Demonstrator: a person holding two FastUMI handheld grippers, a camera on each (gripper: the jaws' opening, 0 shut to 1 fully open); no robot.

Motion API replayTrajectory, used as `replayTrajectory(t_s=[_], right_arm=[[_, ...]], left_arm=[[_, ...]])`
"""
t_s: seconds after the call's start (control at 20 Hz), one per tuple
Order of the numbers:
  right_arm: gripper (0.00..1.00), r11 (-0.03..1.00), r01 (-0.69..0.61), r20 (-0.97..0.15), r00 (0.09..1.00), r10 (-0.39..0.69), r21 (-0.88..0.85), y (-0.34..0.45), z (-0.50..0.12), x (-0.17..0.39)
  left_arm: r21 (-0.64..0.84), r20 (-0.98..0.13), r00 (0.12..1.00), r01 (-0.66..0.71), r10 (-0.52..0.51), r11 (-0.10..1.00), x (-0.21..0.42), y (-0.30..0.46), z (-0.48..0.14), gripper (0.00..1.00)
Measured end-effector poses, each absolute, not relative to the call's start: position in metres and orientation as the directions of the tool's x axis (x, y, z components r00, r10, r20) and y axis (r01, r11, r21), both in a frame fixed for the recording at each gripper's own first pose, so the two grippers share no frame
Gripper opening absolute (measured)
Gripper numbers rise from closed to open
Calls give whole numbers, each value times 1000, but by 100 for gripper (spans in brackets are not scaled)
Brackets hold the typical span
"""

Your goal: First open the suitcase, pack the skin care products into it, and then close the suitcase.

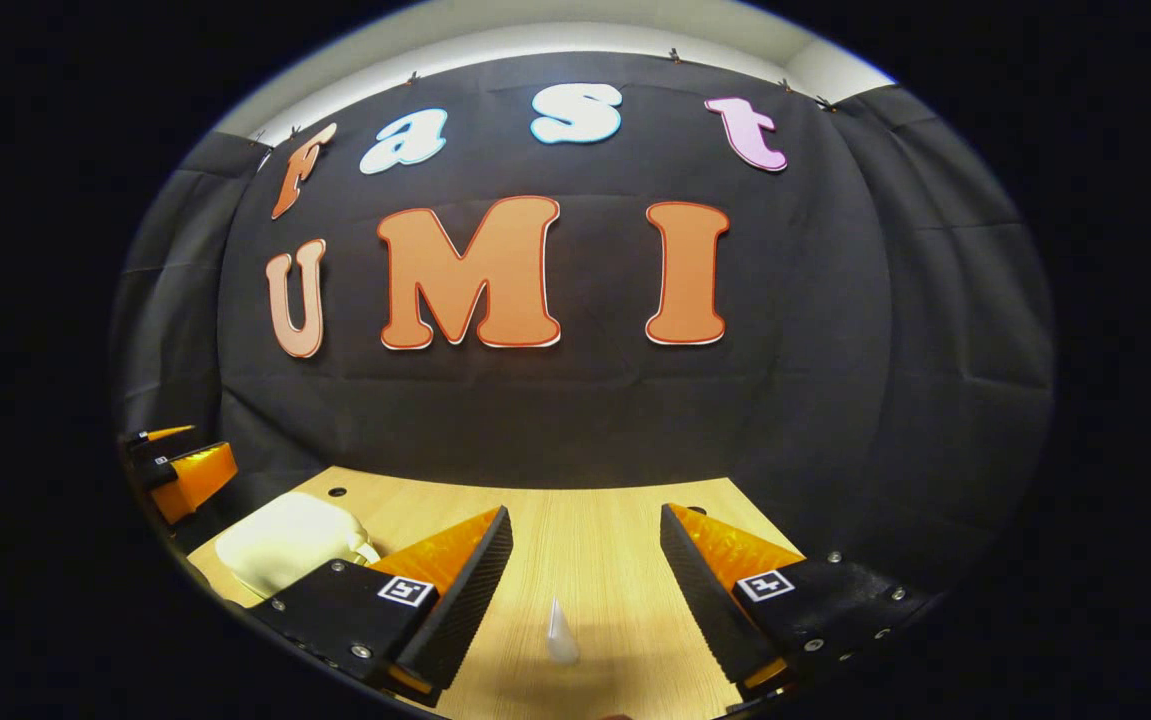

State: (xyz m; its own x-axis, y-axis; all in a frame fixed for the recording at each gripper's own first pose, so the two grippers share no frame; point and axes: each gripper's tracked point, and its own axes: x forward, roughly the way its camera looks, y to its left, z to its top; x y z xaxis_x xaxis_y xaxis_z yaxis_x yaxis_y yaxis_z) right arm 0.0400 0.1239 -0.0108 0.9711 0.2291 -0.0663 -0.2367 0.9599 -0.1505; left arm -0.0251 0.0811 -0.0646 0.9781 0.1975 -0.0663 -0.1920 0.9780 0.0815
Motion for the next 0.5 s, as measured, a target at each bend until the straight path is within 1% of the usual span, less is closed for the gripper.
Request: replayTrajectory(t_s=[0.2,0.25,0.5], right_arm=[[95,964,-227,-69,973,219,-138,116,-13,39],[95,966,-218,-73,975,209,-141,113,-16,39],[95,974,-175,-141,978,154,-145,84,-44,36]], left_arm=[[270,-80,973,-187,215,945,-24,78,-83,98],[318,-88,973,-176,214,932,-23,76,-90,100],[482,-199,963,-63,179,874,-18,58,-148,99]])
